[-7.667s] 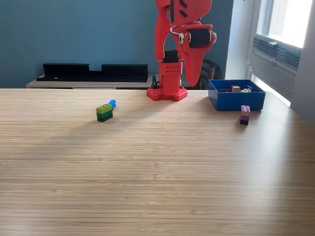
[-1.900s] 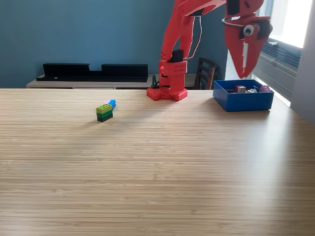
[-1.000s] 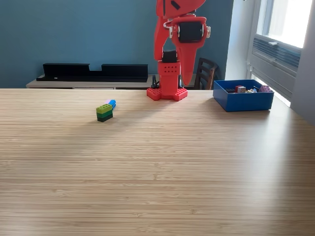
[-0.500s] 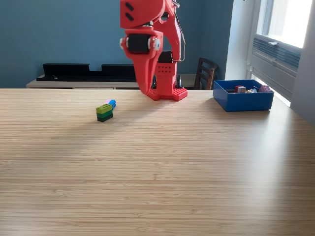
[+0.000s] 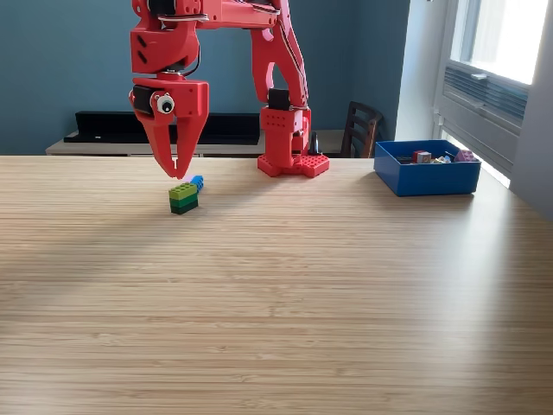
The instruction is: Grasp a lego block and put it in the bin.
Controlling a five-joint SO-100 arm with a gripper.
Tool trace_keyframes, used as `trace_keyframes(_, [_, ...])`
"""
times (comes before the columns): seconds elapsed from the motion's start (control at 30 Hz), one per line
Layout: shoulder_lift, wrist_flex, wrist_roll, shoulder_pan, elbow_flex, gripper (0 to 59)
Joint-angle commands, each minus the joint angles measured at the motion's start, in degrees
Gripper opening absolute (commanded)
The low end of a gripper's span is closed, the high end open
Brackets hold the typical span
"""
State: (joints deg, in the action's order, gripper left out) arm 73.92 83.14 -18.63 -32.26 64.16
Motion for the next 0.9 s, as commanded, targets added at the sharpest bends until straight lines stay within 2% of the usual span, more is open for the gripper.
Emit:
trace_keyframes(0.03, [6.4,0.4,-8.5,-0.9,0.2,0.1])
trace_keyframes(0.17, [6.5,1.2,-10.0,-0.9,2.9,0.1])
trace_keyframes(0.37, [6.6,1.0,-16.3,-0.9,6.2,0.1])
trace_keyframes(0.57, [6.8,-0.2,-16.5,-1.2,13.1,0.1])
trace_keyframes(0.73, [7.0,0.1,-12.2,-2.3,16.6,0.1])
trace_keyframes(0.9, [7.0,0.0,-3.4,-3.3,17.0,0.2])
